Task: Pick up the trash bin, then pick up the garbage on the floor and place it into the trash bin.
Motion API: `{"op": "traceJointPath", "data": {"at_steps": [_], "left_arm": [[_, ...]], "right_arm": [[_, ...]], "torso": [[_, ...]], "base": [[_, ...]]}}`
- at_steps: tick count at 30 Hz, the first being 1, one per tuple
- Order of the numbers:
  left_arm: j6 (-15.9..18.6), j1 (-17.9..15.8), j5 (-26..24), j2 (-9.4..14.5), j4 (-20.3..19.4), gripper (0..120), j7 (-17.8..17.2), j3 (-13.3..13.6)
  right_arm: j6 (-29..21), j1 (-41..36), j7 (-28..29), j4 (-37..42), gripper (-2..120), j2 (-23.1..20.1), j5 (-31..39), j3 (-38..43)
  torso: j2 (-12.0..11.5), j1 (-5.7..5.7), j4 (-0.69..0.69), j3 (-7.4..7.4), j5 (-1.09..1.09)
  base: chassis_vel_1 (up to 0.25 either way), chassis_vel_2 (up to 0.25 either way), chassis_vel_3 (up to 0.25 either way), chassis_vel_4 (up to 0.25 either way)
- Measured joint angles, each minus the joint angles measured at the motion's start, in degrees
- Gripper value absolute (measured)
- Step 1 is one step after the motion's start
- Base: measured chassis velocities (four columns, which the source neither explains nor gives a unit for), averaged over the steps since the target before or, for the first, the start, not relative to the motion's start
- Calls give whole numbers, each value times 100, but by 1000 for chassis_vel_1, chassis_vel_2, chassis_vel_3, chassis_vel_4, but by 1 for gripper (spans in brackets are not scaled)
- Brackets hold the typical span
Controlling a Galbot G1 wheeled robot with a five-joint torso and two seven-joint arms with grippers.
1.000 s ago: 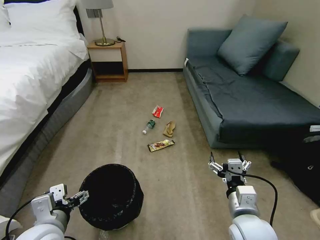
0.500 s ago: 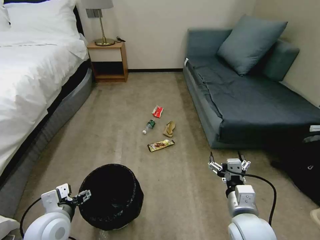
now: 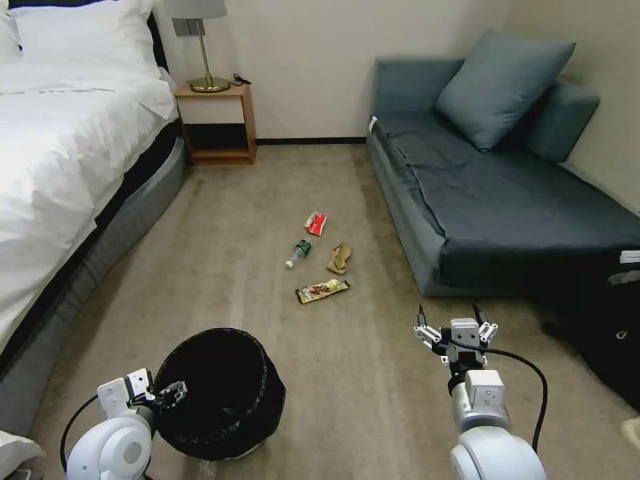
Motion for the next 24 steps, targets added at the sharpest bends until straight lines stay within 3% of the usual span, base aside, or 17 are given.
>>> {"op": "traceJointPath", "data": {"at_steps": [4, 13, 16, 24], "left_arm": [[6, -18, -31, 17, 17, 39, 9, 5], [9, -32, -147, 2, 43, 10, 34, 5], [10, -32, -187, -21, 42, 5, 37, 0], [33, 20, -275, -99, -25, 4, 7, -165]], "right_arm": [[7, 19, 9, -28, 100, 16, -20, -5], [66, 23, 60, -78, 100, -4, 16, -6], [90, 26, 87, -90, 100, -23, 51, -6], [312, 33, 146, -133, 100, -59, 160, 4]], "torso": [[0, 0, 0, 0, -1], [1, 0, -1, -1, 0], [1, 0, -1, -1, -1], [-1, 0, -2, 1, -8]], "base": [[0, 0, 0, 0], [0, 0, 0, 0], [0, 0, 0, 0], [0, 0, 0, 0]]}}
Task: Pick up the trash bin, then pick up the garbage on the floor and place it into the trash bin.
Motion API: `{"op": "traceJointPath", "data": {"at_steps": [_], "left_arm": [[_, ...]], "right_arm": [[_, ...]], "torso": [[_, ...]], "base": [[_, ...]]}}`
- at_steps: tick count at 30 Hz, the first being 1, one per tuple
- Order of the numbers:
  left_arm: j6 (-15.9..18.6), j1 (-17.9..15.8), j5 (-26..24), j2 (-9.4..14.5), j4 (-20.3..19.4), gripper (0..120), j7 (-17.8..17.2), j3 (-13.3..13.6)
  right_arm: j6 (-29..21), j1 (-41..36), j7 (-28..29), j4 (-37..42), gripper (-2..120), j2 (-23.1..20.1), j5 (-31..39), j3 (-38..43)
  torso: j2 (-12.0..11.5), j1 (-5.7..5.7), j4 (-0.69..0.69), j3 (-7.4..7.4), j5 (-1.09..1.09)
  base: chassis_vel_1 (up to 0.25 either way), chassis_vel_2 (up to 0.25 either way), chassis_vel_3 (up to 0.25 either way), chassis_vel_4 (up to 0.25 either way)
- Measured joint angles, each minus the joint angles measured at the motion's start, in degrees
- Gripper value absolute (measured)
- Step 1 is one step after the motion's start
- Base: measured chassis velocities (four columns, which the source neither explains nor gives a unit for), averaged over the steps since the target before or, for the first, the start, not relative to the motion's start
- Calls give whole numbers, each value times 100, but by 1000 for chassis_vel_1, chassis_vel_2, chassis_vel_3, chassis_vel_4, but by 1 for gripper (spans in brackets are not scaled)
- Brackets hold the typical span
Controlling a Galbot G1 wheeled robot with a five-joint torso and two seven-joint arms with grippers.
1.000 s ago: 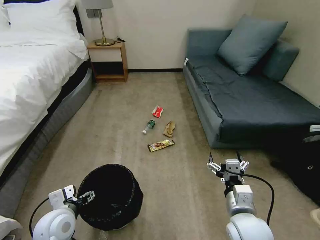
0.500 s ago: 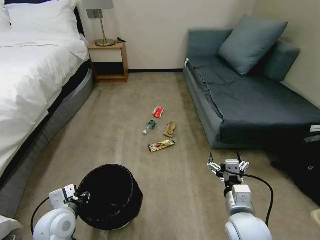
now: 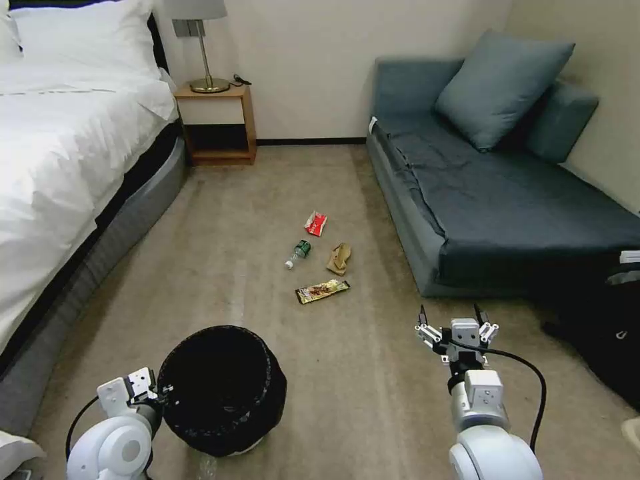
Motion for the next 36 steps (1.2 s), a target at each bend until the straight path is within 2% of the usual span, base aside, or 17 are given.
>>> {"op": "traceJointPath", "data": {"at_steps": [3, 6, 7, 12, 16, 18, 29, 36], "left_arm": [[38, 56, -16, -23, -115, 4, -12, -119], [42, 88, 79, -56, -388, 2, -36, -393], [42, 88, 79, -56, -388, 2, -36, -393], [18, 110, 580, -57, -810, 2, 248, -822], [8, 137, 762, -50, -1004, 2, 371, -1026], [-56, 177, 1098, -79, -1079, 2, 544, -1186], [-144, 302, 1224, -190, -1101, 2, 663, -1432], [-164, 302, 1218, -202, -1058, 2, 677, -1489]], "right_arm": [[143, 4, 34, -18, 100, -15, 87, 15], [247, -24, 81, 12, 100, -55, 295, 7], [247, -24, 81, 12, 100, -55, 295, 7], [778, 1, 123, -31, 100, -115, 532, 9], [948, 38, 115, -55, 100, -162, 602, 8], [1051, 86, 73, -85, 100, -201, 641, -5], [1332, 193, -367, -250, 100, -323, 757, -75], [1336, 227, -419, -278, 100, -323, 750, -144]], "torso": [[-1, 0, 1, 1, -6], [-1, 0, 1, 1, 1], [-1, 0, 1, 1, 1], [-1, 0, 1, 0, 5], [-1, 0, 2, 0, 5], [-1, 0, 1, 0, 6], [0, 0, 2, -1, 6], [1, 0, 2, -1, 5]], "base": [[0, 0, 0, 0], [0, 0, 0, 0], [0, 0, 0, 0], [0, 0, 0, 0], [0, 0, 0, 0], [0, 0, 0, 0], [0, 0, 0, 0], [-17, 14, 8, -15]]}}
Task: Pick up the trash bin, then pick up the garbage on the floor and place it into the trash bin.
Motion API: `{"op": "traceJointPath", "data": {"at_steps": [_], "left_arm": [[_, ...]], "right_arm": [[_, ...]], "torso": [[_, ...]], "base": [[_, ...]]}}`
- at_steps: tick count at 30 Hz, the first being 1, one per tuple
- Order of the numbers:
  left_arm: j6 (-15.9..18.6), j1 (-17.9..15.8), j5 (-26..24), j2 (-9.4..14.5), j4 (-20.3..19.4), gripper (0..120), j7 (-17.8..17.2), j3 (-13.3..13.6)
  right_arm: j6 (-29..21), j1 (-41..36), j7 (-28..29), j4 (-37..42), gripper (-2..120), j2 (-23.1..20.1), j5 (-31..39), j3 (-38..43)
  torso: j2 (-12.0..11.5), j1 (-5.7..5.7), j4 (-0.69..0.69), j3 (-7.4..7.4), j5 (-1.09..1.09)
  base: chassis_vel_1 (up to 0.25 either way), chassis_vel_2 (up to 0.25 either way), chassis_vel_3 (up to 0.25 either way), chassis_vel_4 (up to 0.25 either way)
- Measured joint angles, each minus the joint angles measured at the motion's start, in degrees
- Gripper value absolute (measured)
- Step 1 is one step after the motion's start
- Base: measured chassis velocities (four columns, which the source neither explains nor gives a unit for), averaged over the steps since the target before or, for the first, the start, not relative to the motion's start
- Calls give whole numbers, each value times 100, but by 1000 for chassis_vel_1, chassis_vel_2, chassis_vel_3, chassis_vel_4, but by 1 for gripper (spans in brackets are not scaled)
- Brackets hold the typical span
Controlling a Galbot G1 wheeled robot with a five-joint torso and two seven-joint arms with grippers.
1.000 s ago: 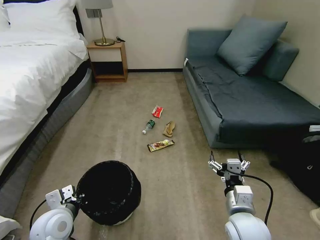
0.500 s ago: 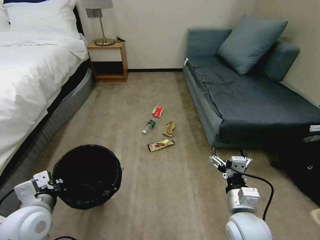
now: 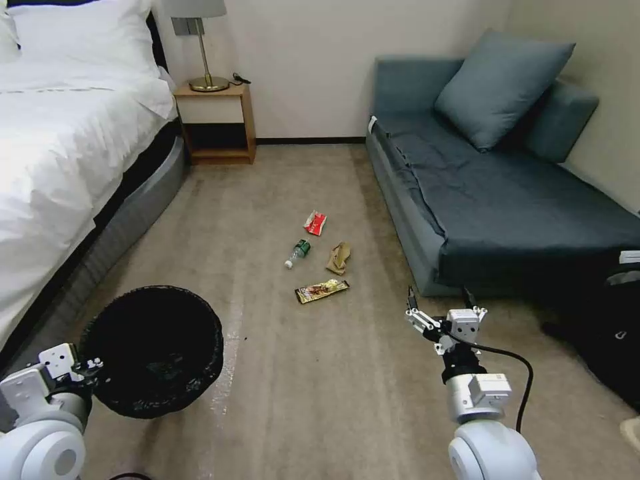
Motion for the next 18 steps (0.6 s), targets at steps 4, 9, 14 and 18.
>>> {"op": "traceJointPath", "data": {"at_steps": [4, 9, 14, 18], "left_arm": [[-16, -20, 14, -22, 33, 2, 3, 22], [-43, -72, 52, -35, 86, 2, 5, 78], [-56, -119, 74, -41, 155, 2, 9, 118], [-61, -146, 85, -42, 186, 2, 8, 131]], "right_arm": [[0, 13, -9, -21, 100, 0, -20, -19], [10, 16, -15, -48, 100, 0, -37, -16], [39, 31, -26, -107, 100, 5, -67, -11], [44, 44, -31, -136, 100, 9, -79, -21]], "torso": [[0, 0, 0, 0, 0], [0, 1, -1, 1, -1], [0, 0, 1, 0, 1], [0, 0, 0, 0, 0]], "base": [[-113, 116, 119, -106], [-211, 181, 210, -186], [-243, 257, 253, -256], [-270, 285, 284, -285]]}}
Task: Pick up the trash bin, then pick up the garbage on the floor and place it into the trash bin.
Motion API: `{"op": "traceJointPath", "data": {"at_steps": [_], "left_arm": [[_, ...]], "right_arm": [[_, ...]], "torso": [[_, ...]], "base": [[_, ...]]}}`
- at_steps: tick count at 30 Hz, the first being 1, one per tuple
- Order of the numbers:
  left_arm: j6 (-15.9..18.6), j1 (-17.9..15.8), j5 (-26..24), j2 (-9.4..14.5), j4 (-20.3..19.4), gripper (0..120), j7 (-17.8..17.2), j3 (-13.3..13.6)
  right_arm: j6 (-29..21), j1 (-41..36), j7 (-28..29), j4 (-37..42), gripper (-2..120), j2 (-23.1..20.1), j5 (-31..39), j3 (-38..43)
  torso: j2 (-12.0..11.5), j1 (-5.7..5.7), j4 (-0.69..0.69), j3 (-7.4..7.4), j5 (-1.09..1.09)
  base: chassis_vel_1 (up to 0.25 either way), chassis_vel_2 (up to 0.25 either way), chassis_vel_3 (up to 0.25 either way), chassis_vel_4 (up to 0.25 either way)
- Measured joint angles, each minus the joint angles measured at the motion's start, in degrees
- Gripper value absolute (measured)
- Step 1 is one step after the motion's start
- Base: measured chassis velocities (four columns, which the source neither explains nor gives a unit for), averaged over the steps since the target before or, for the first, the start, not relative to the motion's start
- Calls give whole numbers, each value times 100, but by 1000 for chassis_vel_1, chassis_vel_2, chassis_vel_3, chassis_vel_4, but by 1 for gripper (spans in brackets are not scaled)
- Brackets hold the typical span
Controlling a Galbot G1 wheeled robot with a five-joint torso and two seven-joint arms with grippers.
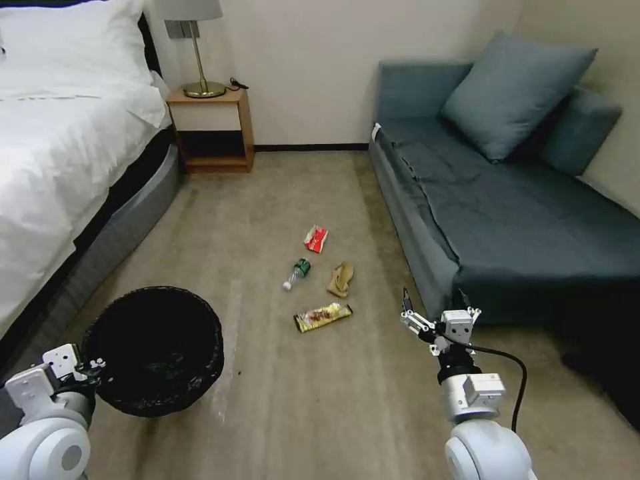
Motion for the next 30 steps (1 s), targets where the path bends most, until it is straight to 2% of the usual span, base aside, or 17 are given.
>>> {"op": "traceJointPath", "data": {"at_steps": [3, 5, 9, 11, 15, 19, 24, 28, 30], "left_arm": [[-3, -13, 2, 0, 24, 2, -2, 2], [-10, -18, 3, 0, 44, 2, 0, 4], [-23, -23, 12, 0, 66, 2, -1, 2], [-36, -26, 16, -1, 82, 2, 7, 3], [-51, -26, 32, -10, 103, 2, 8, 3], [-55, -26, 33, -20, 110, 2, 19, 4], [-64, -33, 40, -41, 140, 2, 22, 3], [-77, -25, 69, -60, 165, 2, 48, 0], [-103, -20, 107, -59, 214, 2, 84, -12]], "right_arm": [[0, 16, -3, -26, 100, 5, -6, -20], [1, 30, -4, -31, 100, 7, -11, -36], [4, 44, -8, -56, 100, 14, -16, -70], [54, 56, -9, -75, 100, 16, -23, -89], [274, 82, -55, -156, 100, 21, -80, -115], [364, 86, -88, -178, 100, 4, -114, -123], [383, 137, -120, -217, 100, -83, -73, -222], [254, 323, -431, -341, 100, -395, 32, -383], [239, 562, -875, -605, 100, -832, 52, -587]], "torso": [[-1, 1, 1, 1, 4], [0, 0, -1, 1, -5], [-1, 1, 1, 1, 3], [0, 1, 0, 1, -3], [-1, 1, 1, 2, 2], [-1, 2, -1, 3, -1], [-1, 1, 1, 0, 0], [0, 0, 0, -1, 1], [0, 0, -1, 0, 1]], "base": [[-332, 340, 315, -341], [-337, 346, 353, -338], [-357, 367, 370, -335], [-340, 341, 388, -338], [-296, 304, 288, -285], [-165, 172, 140, -132], [-8, 14, 1, -6], [39, -48, -47, 60], [0, 0, 0, 0]]}}
